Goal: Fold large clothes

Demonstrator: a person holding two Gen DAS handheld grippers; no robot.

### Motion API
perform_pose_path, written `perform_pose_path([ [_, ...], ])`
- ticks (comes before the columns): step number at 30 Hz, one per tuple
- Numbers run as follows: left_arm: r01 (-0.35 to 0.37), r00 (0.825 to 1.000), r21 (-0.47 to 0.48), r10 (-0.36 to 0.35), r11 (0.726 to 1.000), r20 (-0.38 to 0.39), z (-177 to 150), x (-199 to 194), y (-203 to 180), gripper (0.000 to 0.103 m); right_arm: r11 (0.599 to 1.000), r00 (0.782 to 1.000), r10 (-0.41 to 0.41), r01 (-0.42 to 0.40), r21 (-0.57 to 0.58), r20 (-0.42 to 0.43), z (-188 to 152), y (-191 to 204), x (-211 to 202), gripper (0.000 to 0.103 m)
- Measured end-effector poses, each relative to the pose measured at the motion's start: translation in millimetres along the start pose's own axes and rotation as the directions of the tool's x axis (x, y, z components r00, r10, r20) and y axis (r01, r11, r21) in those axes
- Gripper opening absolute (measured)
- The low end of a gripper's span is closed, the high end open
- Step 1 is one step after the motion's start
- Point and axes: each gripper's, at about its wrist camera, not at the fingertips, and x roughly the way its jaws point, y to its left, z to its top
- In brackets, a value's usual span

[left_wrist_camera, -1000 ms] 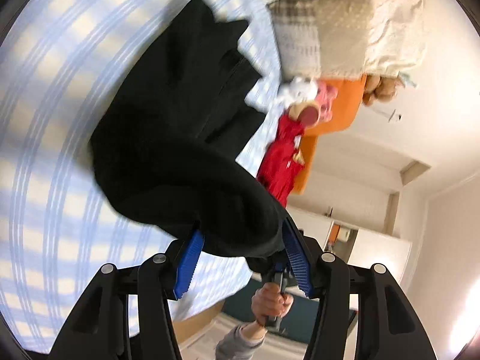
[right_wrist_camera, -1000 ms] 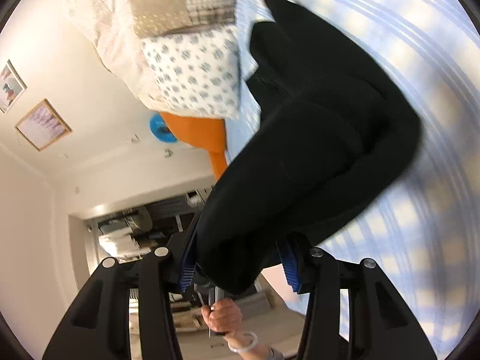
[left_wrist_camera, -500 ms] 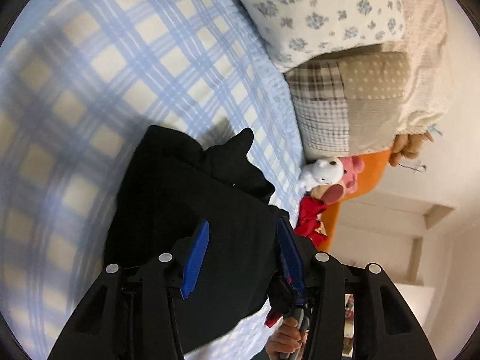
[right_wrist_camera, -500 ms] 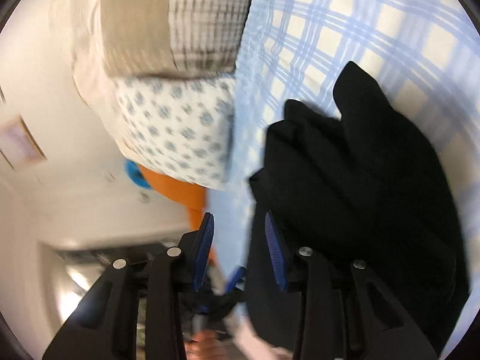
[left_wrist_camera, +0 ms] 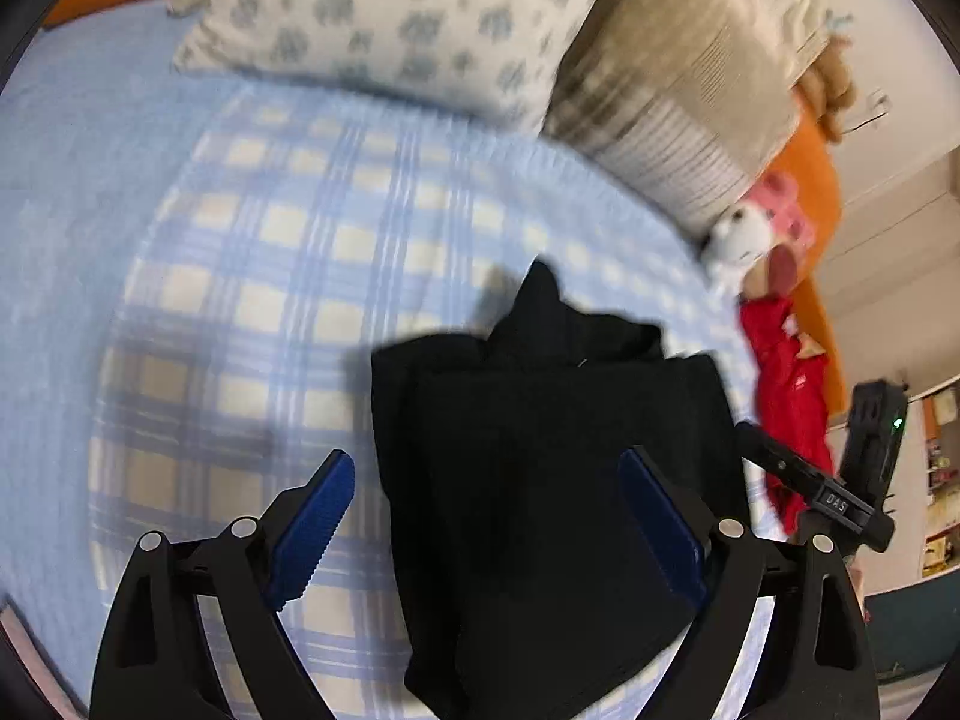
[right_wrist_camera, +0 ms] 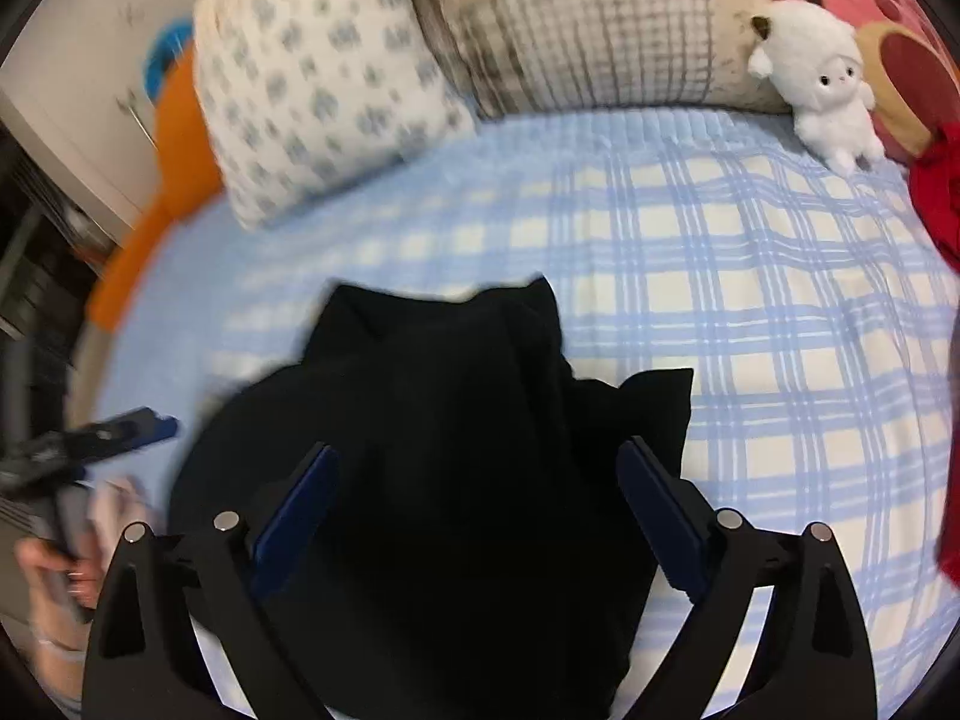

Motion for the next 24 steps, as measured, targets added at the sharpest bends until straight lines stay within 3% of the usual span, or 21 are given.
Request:
perform_pose_path([
  [2, -0.052, 0.998, 0.017, 0.053, 0.999, -0.035, 1.1, 21.6, -1.5, 0.077, 1.000, 0.999, -0.024, 0.023, -0.006, -0.024, -1.2, 1.1, 23.2, 0.085],
  [3, -0.043, 0.998, 0.016, 0.044, 0.999, -0.047, 1.1, 29.7, -1.8, 0.073, 1.000, 1.000, 0.012, -0.012, 0.002, -0.018, -4.5, -0.8, 27.2, 0.064],
  [5, 0.034, 0.999, -0.015, -0.034, 0.999, -0.010, -0.5, 32.1, -2.7, 0.054, 0.998, 0.998, 0.048, -0.049, 0.031, 0.030, -12.9, -2.4, 27.6, 0.054],
  [6, 0.036, 0.999, -0.015, -0.036, 0.999, 0.011, -0.4, 31.7, -4.8, 0.053, 0.997, 0.997, 0.066, -0.068, 0.040, 0.040, -15.7, -3.7, 25.3, 0.043],
  [9, 0.028, 0.997, 0.048, -0.032, 0.998, 0.077, 4.1, 25.5, -21.9, 0.040, 0.990, 0.986, 0.096, -0.108, 0.086, 0.135, -22.5, -9.3, -2.4, 0.034],
  [12, 0.067, 0.980, 0.112, -0.087, 0.991, 0.180, 12.4, 7.9, -42.3, 0.037, 0.988, 0.966, 0.102, -0.125, 0.088, 0.237, -27.5, -14.2, -25.4, 0.034],
  [16, -0.053, 0.986, 0.140, 0.030, 0.989, 0.164, 16.1, 23.1, -55.2, 0.038, 0.978, 0.977, 0.112, -0.140, 0.152, 0.182, -19.0, -34.3, -5.2, 0.038],
  [18, -0.122, 0.980, 0.145, 0.096, 0.982, 0.172, 13.8, 34.3, -50.9, 0.042, 0.981, 0.980, 0.085, -0.114, 0.157, 0.179, -18.8, -36.9, 9.2, 0.059],
  [19, -0.149, 0.977, 0.132, 0.126, 0.980, 0.170, 11.8, 40.1, -45.3, 0.050, 0.985, 0.982, 0.065, -0.091, 0.147, 0.175, -19.3, -35.0, 15.2, 0.065],
  [20, -0.153, 0.977, 0.112, 0.134, 0.982, 0.166, 9.3, 41.8, -39.6, 0.060, 0.985, 0.983, 0.070, -0.095, 0.143, 0.168, -19.6, -33.1, 17.9, 0.078],
  [22, -0.101, 0.980, 0.083, 0.085, 0.991, 0.179, 3.4, 30.1, -30.8, 0.066, 0.985, 0.986, 0.090, -0.109, 0.132, 0.142, -20.4, -28.7, 15.5, 0.082],
  [24, -0.091, 0.968, 0.087, 0.068, 0.992, 0.240, -3.8, 8.4, -26.8, 0.066, 0.993, 0.980, 0.062, -0.080, 0.092, 0.188, -22.8, -23.4, -7.9, 0.082],
])
